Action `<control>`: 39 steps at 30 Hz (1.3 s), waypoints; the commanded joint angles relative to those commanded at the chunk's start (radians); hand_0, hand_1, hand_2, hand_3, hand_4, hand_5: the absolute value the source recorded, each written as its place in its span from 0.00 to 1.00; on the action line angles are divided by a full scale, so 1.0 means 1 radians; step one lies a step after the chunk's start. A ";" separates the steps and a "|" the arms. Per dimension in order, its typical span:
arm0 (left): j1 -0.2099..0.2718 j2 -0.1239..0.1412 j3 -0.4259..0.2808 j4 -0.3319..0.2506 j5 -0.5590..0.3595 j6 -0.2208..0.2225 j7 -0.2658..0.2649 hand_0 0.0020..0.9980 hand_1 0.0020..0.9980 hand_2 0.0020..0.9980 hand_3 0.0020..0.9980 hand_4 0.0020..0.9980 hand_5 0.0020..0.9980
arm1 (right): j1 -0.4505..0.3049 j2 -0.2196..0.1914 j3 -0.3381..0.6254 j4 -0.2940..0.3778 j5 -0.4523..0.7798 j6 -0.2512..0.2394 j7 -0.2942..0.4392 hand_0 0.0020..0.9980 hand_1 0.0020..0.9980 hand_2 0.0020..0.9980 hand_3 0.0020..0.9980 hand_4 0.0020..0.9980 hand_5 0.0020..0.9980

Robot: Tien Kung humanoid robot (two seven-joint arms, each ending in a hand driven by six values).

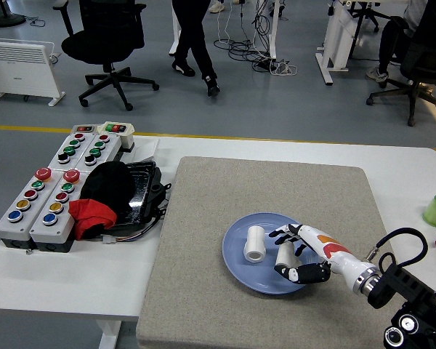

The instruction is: Pick pipe place plate twice

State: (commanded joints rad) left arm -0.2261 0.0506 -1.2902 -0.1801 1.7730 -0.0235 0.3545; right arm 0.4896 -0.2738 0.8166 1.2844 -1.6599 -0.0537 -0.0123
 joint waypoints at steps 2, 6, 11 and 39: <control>0.001 0.000 -0.001 0.000 0.002 0.000 0.000 0.73 0.74 0.70 0.65 0.40 1.00 | 0.002 0.001 -0.001 -0.002 -0.001 0.002 -0.007 0.78 0.77 0.85 0.83 0.72 0.28; 0.002 -0.001 -0.003 0.000 0.006 0.000 -0.001 0.73 0.74 0.70 0.65 0.40 1.00 | 0.005 0.004 0.000 -0.004 -0.002 0.002 -0.016 0.89 0.86 0.96 0.91 0.72 0.27; 0.001 -0.001 -0.001 0.000 0.005 0.001 -0.002 0.73 0.74 0.70 0.65 0.40 1.00 | 0.005 0.004 0.004 -0.002 -0.003 0.008 -0.028 0.94 0.89 1.00 0.96 0.72 0.27; -0.003 0.000 -0.004 0.000 0.011 -0.002 -0.001 0.73 0.74 0.70 0.65 0.40 1.00 | -0.141 0.015 0.428 0.030 0.813 -0.071 0.106 0.88 0.84 0.96 0.92 0.73 0.39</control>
State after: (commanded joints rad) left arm -0.2293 0.0507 -1.2944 -0.1800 1.7841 -0.0257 0.3531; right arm 0.3490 -0.2585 1.2447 1.3148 -0.8464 -0.1249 0.0935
